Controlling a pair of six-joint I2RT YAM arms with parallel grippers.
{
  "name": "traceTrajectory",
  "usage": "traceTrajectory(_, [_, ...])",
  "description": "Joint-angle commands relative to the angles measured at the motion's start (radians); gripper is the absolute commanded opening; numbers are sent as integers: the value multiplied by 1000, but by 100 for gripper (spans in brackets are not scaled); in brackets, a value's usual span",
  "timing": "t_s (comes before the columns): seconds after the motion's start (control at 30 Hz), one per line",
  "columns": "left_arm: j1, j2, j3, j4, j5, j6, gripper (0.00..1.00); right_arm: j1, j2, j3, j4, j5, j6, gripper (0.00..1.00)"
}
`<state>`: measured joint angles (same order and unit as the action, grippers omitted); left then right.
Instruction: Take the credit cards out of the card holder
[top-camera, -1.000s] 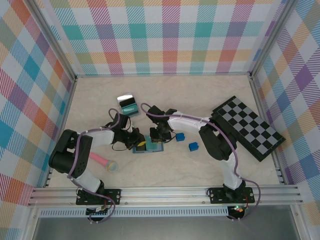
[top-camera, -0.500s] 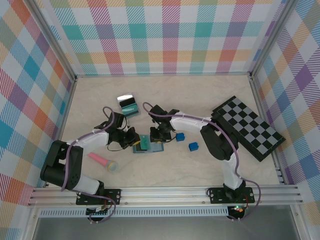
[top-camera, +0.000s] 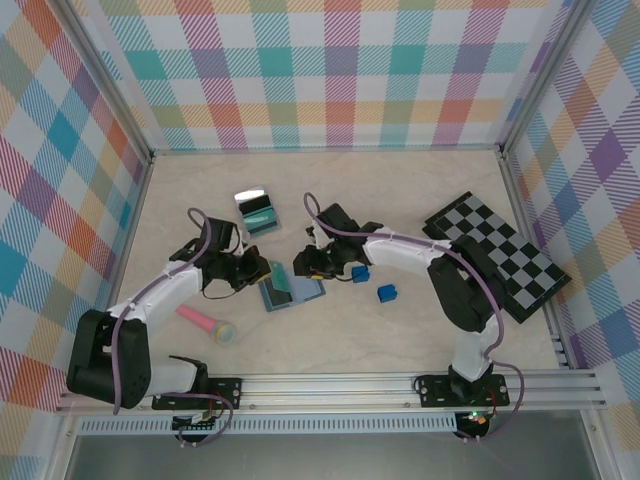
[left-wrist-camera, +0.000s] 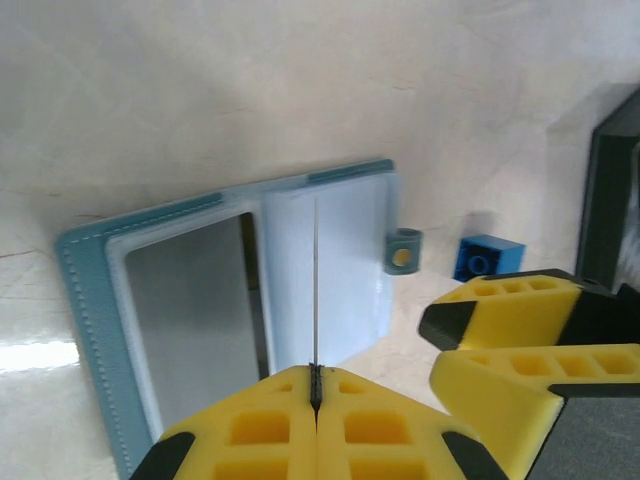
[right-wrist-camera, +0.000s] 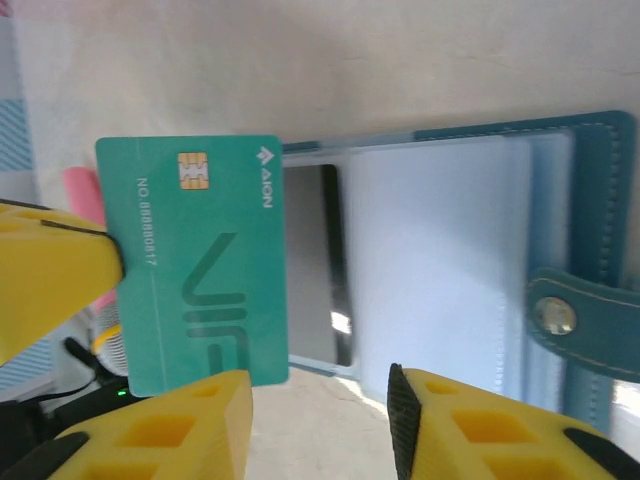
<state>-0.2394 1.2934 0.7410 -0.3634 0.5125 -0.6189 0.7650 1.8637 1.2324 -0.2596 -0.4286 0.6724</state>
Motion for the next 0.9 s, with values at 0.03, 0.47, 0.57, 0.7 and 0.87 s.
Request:
traceTrajectory(0.03, [12, -39, 43, 32, 122, 5, 0, -36, -40, -60, 183, -143, 75, 47])
traceTrajectory(0.47, [27, -20, 23, 303, 305, -114, 0, -110, -63, -179, 616, -408, 335, 45])
traceTrajectory(0.57, [29, -9, 12, 337, 317, -135, 0, -110, -69, -178, 622, -419, 342, 38])
traceTrajectory(0.7, [31, 0, 3, 354, 326, -148, 0, -111, -65, -179, 655, -439, 365, 31])
traceTrajectory(0.87, [31, 9, -3, 360, 335, -159, 2, -110, -64, -176, 659, -445, 371, 28])
